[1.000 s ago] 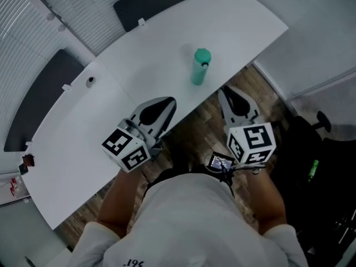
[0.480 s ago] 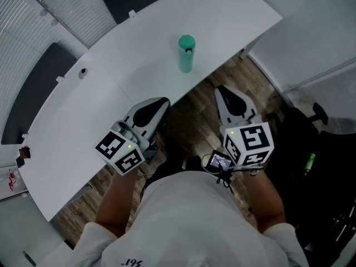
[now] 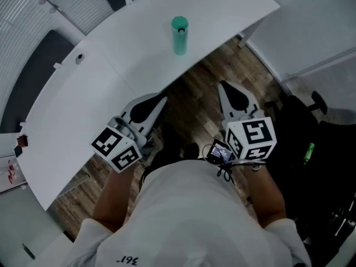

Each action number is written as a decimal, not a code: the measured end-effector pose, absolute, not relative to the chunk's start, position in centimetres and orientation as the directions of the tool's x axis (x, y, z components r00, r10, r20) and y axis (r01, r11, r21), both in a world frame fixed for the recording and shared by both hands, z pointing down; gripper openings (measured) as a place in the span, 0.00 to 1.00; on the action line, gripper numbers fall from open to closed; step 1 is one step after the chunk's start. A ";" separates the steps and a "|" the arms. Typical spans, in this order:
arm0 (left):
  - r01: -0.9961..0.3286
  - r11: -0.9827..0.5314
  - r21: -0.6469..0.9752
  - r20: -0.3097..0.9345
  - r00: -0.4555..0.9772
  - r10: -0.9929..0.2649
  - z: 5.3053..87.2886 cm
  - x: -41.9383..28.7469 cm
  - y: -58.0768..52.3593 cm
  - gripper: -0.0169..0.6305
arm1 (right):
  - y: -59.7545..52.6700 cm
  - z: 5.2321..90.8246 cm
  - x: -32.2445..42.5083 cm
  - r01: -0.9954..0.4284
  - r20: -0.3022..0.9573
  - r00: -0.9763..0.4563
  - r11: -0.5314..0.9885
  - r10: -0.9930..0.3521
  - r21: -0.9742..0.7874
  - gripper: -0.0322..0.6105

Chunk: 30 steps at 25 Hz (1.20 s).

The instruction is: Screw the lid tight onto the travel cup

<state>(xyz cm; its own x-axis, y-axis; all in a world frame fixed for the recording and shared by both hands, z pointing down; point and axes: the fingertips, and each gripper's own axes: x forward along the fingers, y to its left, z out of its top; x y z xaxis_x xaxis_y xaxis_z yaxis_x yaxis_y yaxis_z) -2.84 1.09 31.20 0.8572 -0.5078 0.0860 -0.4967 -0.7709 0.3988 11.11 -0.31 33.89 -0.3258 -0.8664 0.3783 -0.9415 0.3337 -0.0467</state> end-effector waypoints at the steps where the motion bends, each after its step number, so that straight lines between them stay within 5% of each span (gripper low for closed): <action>1: -0.493 -0.772 0.401 0.089 0.860 -0.503 31.3 -2.6 1.7 0.07 | 0.2 33.9 11.3 -0.942 0.380 -0.325 0.333 -0.866 -0.045 0.09; 30: -0.438 -0.801 0.407 0.123 0.896 -0.427 32.2 2.7 8.6 0.07 | 6.5 35.5 13.3 -0.924 0.409 -0.367 0.377 -0.835 -0.058 0.08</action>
